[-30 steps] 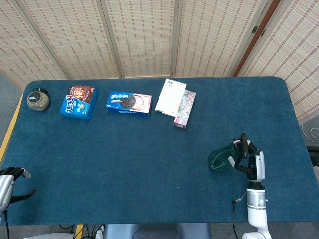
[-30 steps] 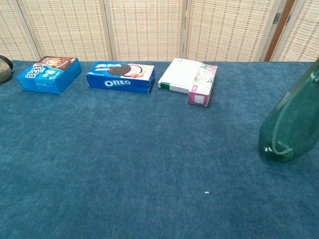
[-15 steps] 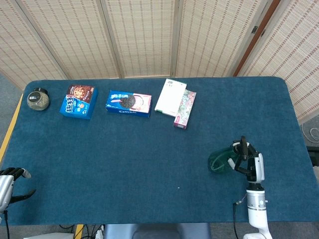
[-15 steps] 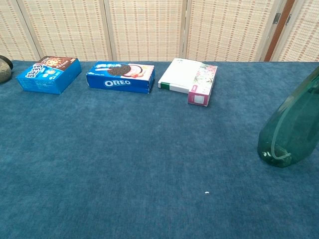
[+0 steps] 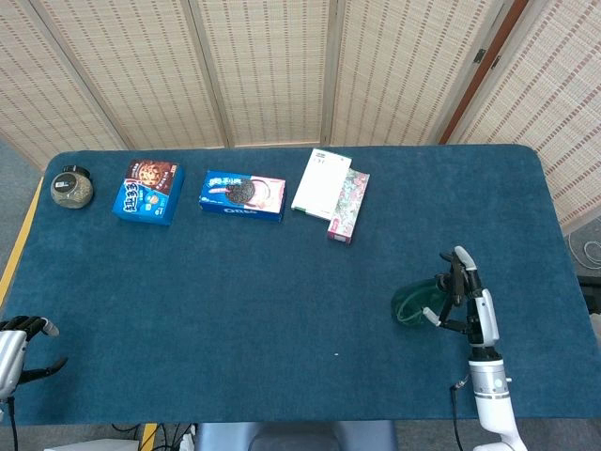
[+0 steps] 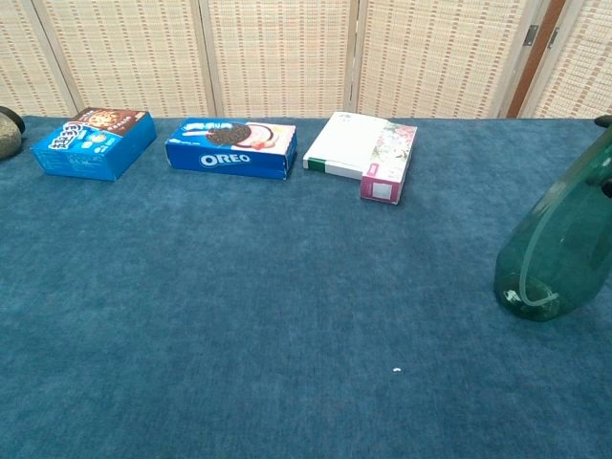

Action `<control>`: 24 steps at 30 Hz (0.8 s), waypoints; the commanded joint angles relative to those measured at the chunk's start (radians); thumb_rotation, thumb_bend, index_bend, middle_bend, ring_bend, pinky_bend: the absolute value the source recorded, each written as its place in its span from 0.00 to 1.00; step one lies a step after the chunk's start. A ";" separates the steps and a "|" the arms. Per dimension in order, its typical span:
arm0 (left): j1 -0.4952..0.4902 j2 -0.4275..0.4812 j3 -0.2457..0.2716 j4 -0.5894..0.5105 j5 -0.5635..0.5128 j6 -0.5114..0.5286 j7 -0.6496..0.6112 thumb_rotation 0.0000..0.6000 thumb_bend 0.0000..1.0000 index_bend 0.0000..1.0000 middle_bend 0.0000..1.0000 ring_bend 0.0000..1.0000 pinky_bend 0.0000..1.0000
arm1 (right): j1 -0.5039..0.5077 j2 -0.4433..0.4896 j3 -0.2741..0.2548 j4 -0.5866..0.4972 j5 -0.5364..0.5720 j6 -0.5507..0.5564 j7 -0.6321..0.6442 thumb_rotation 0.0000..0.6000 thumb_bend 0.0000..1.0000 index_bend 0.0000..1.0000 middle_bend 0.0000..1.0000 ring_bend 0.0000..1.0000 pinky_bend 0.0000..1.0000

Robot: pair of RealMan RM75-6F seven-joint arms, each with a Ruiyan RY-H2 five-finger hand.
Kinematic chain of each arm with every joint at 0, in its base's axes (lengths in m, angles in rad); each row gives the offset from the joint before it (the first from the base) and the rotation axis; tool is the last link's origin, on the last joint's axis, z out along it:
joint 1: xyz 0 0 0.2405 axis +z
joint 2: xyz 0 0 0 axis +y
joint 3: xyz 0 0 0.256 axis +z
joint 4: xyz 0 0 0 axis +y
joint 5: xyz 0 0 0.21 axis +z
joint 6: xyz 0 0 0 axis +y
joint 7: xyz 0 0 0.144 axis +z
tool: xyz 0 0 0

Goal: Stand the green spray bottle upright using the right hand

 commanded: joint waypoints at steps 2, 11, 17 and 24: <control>0.000 0.000 0.000 -0.001 0.000 0.000 0.001 1.00 0.00 0.48 0.47 0.36 0.39 | -0.003 0.019 -0.001 -0.025 -0.004 0.000 -0.018 1.00 0.00 0.03 0.12 0.00 0.30; -0.008 0.003 -0.003 -0.003 -0.001 -0.009 0.002 1.00 0.00 0.48 0.47 0.36 0.39 | -0.014 0.068 0.000 -0.097 -0.018 0.024 -0.074 1.00 0.00 0.00 0.07 0.00 0.30; -0.021 0.013 -0.006 -0.012 0.009 -0.019 -0.010 1.00 0.00 0.48 0.47 0.36 0.39 | -0.019 0.138 -0.007 -0.184 -0.040 0.036 -0.174 1.00 0.00 0.00 0.05 0.00 0.30; -0.039 0.032 -0.005 -0.032 0.015 -0.043 -0.031 1.00 0.00 0.48 0.47 0.36 0.39 | -0.027 0.271 -0.016 -0.324 -0.076 0.050 -0.350 1.00 0.00 0.00 0.04 0.00 0.30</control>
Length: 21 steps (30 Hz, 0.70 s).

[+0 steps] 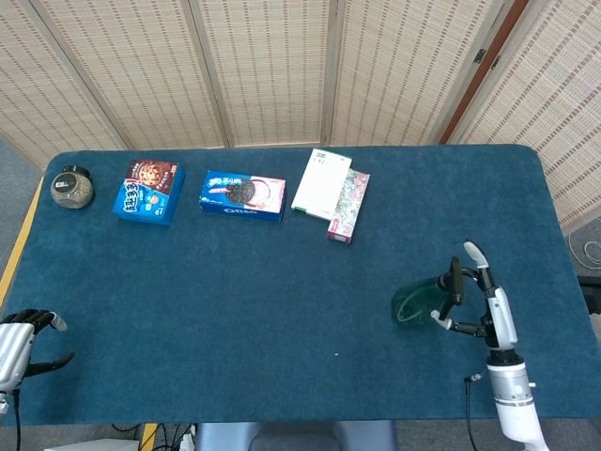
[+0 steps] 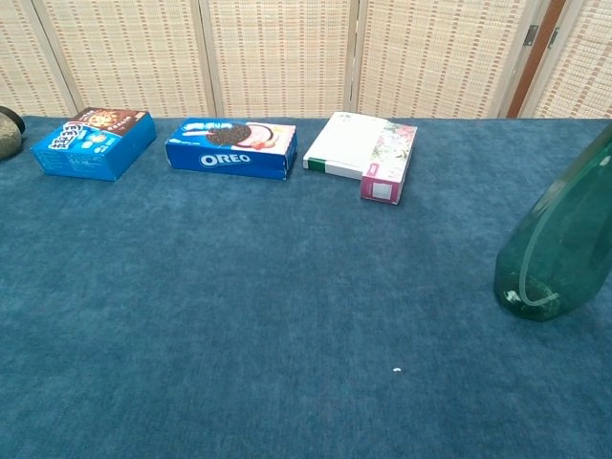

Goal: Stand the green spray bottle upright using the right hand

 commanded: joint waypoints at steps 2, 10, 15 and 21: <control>-0.006 0.006 -0.001 -0.008 0.003 -0.005 -0.001 1.00 0.00 0.48 0.47 0.36 0.39 | -0.008 0.111 -0.009 -0.108 -0.023 0.002 -0.121 1.00 0.00 0.00 0.03 0.00 0.30; -0.016 0.010 -0.001 -0.029 0.009 -0.008 0.022 1.00 0.00 0.48 0.47 0.36 0.39 | -0.021 0.365 -0.037 -0.346 0.034 -0.101 -0.435 1.00 0.00 0.00 0.00 0.00 0.27; -0.021 0.011 -0.001 -0.038 0.010 -0.011 0.035 1.00 0.00 0.48 0.47 0.36 0.39 | -0.024 0.508 -0.052 -0.482 0.145 -0.190 -0.698 1.00 0.00 0.00 0.00 0.00 0.27; -0.033 0.019 -0.006 -0.049 0.007 -0.020 0.046 1.00 0.00 0.48 0.47 0.36 0.39 | -0.008 0.613 -0.079 -0.577 0.255 -0.266 -1.024 1.00 0.00 0.00 0.00 0.00 0.24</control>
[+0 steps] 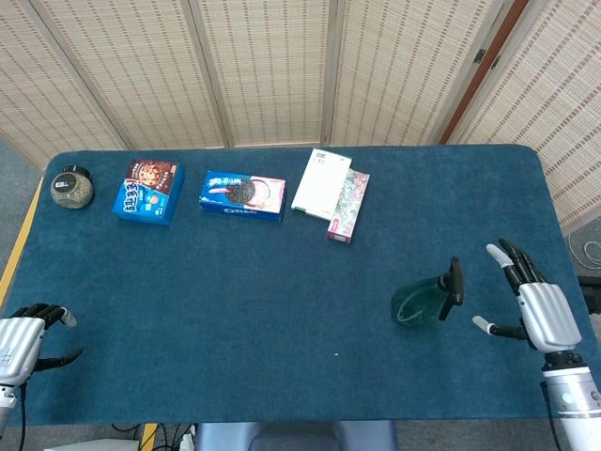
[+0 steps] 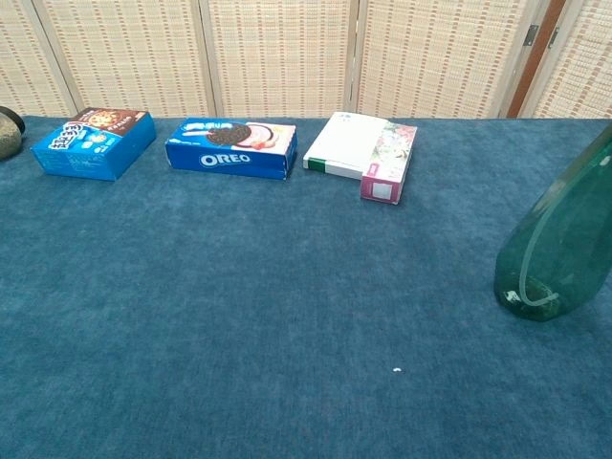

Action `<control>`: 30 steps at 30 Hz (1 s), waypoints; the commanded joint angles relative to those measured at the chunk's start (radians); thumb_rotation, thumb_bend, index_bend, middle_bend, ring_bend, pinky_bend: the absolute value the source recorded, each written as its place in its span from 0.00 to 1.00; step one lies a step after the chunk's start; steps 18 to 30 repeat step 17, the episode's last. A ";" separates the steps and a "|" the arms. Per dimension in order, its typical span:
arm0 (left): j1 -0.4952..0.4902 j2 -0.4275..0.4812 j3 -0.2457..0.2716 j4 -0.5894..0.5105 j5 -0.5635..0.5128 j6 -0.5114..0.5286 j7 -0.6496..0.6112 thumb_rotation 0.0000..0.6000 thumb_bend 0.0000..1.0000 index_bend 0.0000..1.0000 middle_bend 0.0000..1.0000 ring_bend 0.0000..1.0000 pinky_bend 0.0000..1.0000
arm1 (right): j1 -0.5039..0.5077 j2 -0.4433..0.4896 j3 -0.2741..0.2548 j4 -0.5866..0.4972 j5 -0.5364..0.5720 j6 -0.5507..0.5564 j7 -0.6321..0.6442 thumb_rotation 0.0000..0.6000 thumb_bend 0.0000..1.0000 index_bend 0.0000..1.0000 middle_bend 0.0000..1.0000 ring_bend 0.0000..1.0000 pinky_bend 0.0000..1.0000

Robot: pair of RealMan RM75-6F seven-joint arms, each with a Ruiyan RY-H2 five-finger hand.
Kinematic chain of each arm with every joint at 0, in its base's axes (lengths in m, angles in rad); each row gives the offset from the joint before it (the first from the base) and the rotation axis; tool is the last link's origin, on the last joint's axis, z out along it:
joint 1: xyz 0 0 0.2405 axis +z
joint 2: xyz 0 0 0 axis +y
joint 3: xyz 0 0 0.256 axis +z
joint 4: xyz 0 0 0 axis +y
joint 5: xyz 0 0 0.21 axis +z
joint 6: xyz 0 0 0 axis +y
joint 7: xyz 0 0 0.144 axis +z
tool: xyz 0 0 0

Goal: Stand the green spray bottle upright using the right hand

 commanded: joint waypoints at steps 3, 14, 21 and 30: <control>-0.008 0.008 -0.006 -0.013 -0.004 -0.005 -0.002 1.00 0.00 0.48 0.47 0.36 0.39 | 0.011 0.124 -0.038 -0.129 0.151 -0.080 -0.377 1.00 0.00 0.00 0.00 0.00 0.24; -0.018 0.019 -0.012 -0.048 -0.021 -0.015 0.008 1.00 0.00 0.48 0.47 0.36 0.39 | 0.017 0.088 -0.050 -0.170 0.307 -0.014 -0.768 1.00 0.00 0.00 0.02 0.00 0.24; -0.022 0.016 -0.017 -0.052 -0.026 -0.015 0.018 1.00 0.00 0.48 0.47 0.36 0.39 | 0.021 0.085 -0.049 -0.164 0.315 -0.030 -0.742 1.00 0.00 0.00 0.02 0.00 0.24; -0.022 0.016 -0.017 -0.052 -0.026 -0.015 0.018 1.00 0.00 0.48 0.47 0.36 0.39 | 0.021 0.085 -0.049 -0.164 0.315 -0.030 -0.742 1.00 0.00 0.00 0.02 0.00 0.24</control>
